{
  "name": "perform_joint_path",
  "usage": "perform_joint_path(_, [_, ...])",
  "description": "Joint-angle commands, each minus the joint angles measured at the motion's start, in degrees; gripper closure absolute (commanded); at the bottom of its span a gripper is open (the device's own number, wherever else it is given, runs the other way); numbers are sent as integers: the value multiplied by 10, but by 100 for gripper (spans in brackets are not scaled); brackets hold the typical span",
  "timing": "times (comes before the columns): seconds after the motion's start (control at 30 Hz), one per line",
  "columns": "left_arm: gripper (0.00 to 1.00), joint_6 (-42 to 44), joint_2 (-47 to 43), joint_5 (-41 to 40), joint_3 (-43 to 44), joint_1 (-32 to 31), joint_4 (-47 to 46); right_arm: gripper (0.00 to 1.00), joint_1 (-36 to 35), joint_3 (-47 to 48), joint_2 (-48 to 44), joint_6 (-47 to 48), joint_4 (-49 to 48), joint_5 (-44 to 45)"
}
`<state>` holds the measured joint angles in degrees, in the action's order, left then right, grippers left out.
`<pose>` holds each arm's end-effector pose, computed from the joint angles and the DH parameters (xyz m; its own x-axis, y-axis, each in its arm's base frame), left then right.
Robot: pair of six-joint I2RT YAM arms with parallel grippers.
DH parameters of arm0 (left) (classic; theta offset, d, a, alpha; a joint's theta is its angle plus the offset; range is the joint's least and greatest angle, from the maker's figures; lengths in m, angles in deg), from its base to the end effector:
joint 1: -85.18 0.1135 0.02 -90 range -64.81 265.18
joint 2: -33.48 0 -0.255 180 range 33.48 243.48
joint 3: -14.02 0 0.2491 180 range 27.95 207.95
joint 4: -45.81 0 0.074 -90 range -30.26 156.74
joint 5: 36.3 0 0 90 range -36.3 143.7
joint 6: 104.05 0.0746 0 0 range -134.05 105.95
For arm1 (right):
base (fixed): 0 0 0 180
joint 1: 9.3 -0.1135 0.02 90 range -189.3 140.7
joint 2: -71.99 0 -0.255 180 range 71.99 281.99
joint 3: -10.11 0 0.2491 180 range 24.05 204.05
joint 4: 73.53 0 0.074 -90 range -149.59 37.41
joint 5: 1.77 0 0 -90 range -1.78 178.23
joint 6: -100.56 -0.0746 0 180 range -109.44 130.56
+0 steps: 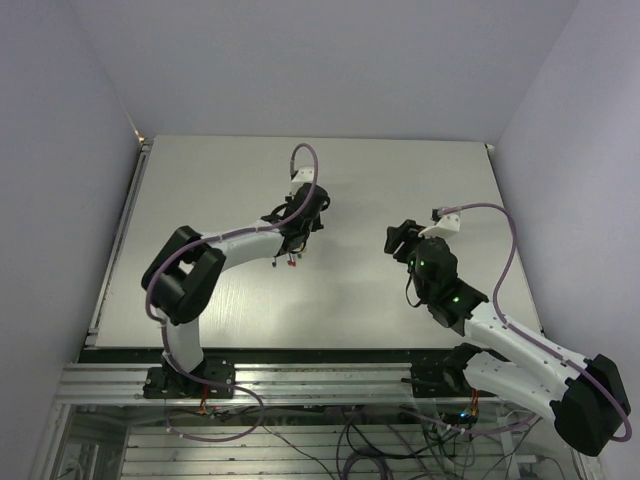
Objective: Insert the pens into the pen caps
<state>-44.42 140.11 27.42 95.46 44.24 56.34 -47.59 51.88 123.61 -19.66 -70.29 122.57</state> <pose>0.3486 -0.2586 0.1696 -0.5403 -0.1315 -0.8312 0.0497 0.9810 -0.1874 0.2138 0.1152 0.2401 -0.1941 0.3763 -0.9059 0.0200 0.9248 0.3798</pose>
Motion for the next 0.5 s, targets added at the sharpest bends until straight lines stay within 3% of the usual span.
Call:
perform_joint_path(0.0, [67,14,-63,13,-33,9,-37,45,48,1,-16,-8,27,-9])
perform_joint_path(0.23, [66,-2,-164,26,-118,62,-39,44,243,-4,-38,-23,48,-144])
perform_joint_path(0.47, [65,-4,-273,-37,-167,78,8,36,419,5,-13,-54,83,-235])
